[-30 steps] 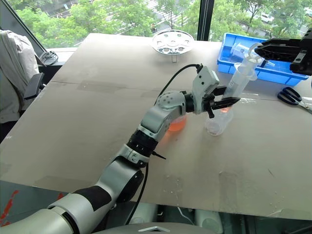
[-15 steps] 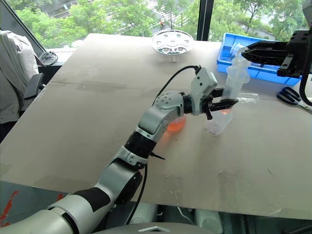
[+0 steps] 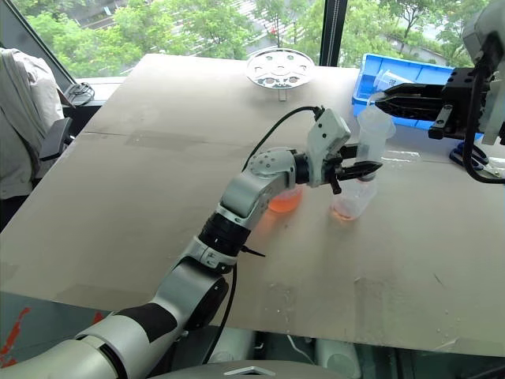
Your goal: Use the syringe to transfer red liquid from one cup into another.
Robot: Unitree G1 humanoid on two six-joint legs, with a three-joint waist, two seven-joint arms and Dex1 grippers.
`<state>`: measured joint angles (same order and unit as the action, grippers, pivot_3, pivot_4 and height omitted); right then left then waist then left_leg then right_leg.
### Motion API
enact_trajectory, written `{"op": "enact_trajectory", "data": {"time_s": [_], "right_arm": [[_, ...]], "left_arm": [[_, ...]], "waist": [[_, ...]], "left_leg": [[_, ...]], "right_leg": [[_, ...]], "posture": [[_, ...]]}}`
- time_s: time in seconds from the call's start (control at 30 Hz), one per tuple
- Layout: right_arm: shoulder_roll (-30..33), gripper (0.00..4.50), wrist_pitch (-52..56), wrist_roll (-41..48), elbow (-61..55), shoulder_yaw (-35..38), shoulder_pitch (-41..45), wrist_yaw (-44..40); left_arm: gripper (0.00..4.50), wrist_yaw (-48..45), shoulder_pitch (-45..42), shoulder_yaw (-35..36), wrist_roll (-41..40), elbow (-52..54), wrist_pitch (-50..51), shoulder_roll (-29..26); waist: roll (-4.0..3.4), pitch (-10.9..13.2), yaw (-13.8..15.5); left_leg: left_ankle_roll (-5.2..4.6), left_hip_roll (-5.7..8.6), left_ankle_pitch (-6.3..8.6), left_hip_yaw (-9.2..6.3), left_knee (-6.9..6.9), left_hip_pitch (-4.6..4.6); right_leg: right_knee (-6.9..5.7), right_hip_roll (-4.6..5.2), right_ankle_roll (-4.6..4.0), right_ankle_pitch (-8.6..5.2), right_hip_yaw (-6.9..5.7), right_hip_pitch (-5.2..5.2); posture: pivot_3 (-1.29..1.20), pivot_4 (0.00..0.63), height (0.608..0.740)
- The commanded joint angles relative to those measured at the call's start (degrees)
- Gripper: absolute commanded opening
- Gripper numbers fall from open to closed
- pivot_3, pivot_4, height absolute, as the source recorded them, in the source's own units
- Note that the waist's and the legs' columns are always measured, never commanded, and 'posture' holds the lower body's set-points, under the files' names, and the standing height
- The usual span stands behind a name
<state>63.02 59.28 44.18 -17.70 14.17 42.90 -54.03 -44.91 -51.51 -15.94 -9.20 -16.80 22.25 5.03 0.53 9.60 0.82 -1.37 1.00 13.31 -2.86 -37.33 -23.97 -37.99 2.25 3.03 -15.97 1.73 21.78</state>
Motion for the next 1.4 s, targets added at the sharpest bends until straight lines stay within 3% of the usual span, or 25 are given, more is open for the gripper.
{"op": "enact_trajectory", "data": {"time_s": [0.03,0.3,0.5,0.6,0.73,0.83,1.0,1.1,1.17,1.3,1.37,1.4], "right_arm": [[-0.1,0.03,0.24,2.21,-2.17,-1.58,-3.23,-2.9],[-1.18,0.03,-1.68,1.16,-1.0,-2.04,-3.26,-1.15],[-4.41,0.03,-3.94,4.69,2.56,3.61,0.84,-1.6],[-3.96,1.18,-5.38,5.73,2.42,6.57,-4.03,-4.96],[-3.37,2.94,-6.93,5.42,3.86,9.9,-6.62,-3.46],[-2.69,4.2,-5.53,8.39,5.32,15.13,-9.24,-3.93],[-3.59,4.2,-2.44,14.72,7.3,22.27,-10.5,-1.01],[-5.01,4.2,-1.53,16.74,6.86,24.69,-12.65,1.27],[-5.18,4.2,-1.48,17.5,6.29,25.03,-13.8,2.15],[-5.88,4.2,-3.34,15.11,1.78,23.49,-23.23,-0.14],[-6.5,4.2,-4.77,14.71,-0.65,22.38,-26.22,-0.85],[-7.26,4.2,-6.58,13.9,-2.2,21.81,-27.72,-1.36]], "left_arm": [[1.4,1.14,-2.57,2.37,-2.53,6.21,-1.3,1.13],[1.4,1.08,-1.99,2.29,-2.64,6.96,-0.77,0.69],[1.4,0.93,-1.62,2.47,-3.12,8.62,0.45,0.11],[1.4,0.87,-1.52,2.92,-3.69,9.88,1.54,-0.37],[1.4,1.32,-1.42,4.5,-5.69,11.49,3.12,-0.6],[1.4,3.29,-2.67,9.67,-12.35,14.31,8.67,0.42],[1.4,9.91,-6.6,20.53,-24.71,18.52,20.96,-0.55],[1.4,19.37,-11.22,32.94,-36.77,18.73,31.49,-4.2],[1.4,23.45,-12.58,36.29,-41.43,18.77,35.12,-5.39],[1.4,33.63,-18.26,47.74,-50.0,13.54,56.18,-21.75],[1.4,32.11,-19.0,49.47,-52.43,11.69,65.59,-31.02],[1.4,30.49,-17.68,47.09,-54.35,11.16,68.52,-37.52]], "waist": [[0.0,0.0,-0.01],[0.0,0.0,-0.02],[-0.01,0.0,-0.09],[0.01,0.0,0.3],[0.01,0.0,0.02],[-0.02,-0.02,-0.01],[-0.01,-0.01,-0.22],[0.02,0.01,-0.4],[0.01,0.0,-0.67],[0.12,0.06,-1.05],[0.11,0.06,-2.0],[0.11,0.06,-2.21]], "left_leg": [[0.0,0.0,0.0,0.0,0.0,0.0],[0.0,0.0,0.0,0.0,-0.01,0.0],[0.01,-0.01,0.0,-0.01,-0.02,0.01],[0.01,-0.01,0.0,-0.1,-0.01,-0.03],[0.0,0.05,0.0,-0.02,-0.07,-0.05],[0.0,0.04,0.0,-0.03,-0.08,-0.02],[0.0,-0.02,0.0,-0.06,-0.08,0.0],[0.0,-0.06,0.0,0.0,-0.08,0.06],[0.0,-0.11,0.0,-0.03,-0.1,0.06],[0.02,-0.11,-0.01,-0.05,-0.11,0.07],[0.02,-0.11,-0.01,-0.07,-0.09,0.06],[0.15,-0.11,-0.08,-0.02,-0.05,0.09]], "right_leg": [[-0.01,0.0,0.0,0.0,0.0,0.0],[-0.02,-0.01,0.0,0.0,-0.01,0.0],[-0.03,-0.02,0.0,0.0,0.0,0.0],[0.05,-0.02,0.0,0.0,-0.1,-0.03],[0.04,0.03,0.01,0.0,-0.04,-0.03],[-0.02,0.02,0.01,0.01,-0.04,-0.04],[-0.08,-0.03,0.01,0.0,-0.06,-0.04],[-0.1,-0.09,0.01,0.0,0.01,-0.05],[-0.12,-0.14,0.02,0.01,-0.03,-0.05],[-0.18,-0.18,0.02,0.0,-0.04,-0.05],[-0.19,-0.21,0.04,-0.01,-0.06,-0.02],[-0.19,-0.23,0.04,-0.02,0.02,0.01]], "posture": [[0.0,0.15,0.74],[0.0,0.15,0.74],[0.0,0.15,0.74],[0.0,0.15,0.74],[0.0,0.15,0.74],[0.0,0.15,0.74],[0.0,0.15,0.74],[0.0,0.15,0.74],[0.0,0.15,0.74],[0.0,0.15,0.74],[0.0,0.15,0.74],[0.0,0.15,0.74]]}}
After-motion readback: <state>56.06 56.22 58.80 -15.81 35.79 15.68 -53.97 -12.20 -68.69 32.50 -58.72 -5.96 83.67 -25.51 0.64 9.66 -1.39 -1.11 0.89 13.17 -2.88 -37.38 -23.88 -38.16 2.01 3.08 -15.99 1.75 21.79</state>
